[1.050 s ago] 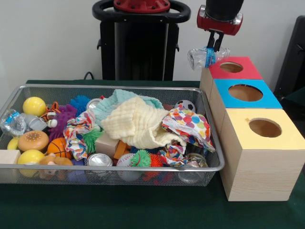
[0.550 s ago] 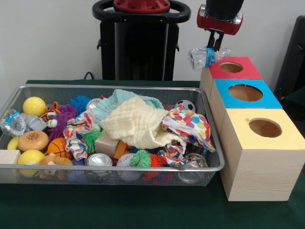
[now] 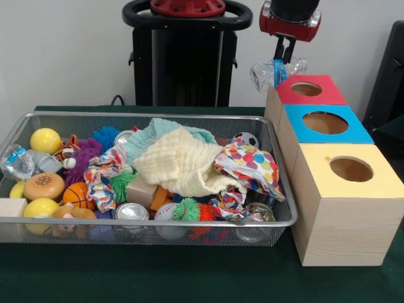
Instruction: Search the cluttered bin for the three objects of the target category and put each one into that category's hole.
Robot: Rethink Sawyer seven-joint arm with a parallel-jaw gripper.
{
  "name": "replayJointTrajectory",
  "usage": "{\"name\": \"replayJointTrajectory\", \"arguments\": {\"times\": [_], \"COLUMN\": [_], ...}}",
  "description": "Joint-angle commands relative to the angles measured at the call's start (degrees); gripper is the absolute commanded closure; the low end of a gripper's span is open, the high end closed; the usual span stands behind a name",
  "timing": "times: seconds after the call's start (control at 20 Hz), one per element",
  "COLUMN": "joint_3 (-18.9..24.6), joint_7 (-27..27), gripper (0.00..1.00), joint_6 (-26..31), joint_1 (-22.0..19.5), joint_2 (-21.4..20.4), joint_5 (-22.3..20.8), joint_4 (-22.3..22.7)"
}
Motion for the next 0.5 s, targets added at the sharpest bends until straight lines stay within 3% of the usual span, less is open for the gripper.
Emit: {"name": "replayJointTrajectory", "arguments": {"times": [0.05,0.5], "joint_3": [2.5,2.7], "joint_7": [10.0,9.4], "gripper": [1.00,1.00], "joint_6": [9.8,13.7], "joint_1": [-2.3,-3.5], "joint_2": [-3.9,-4.2], "joint_5": [3.7,2.9], "joint_4": [0.7,-1.8]}}
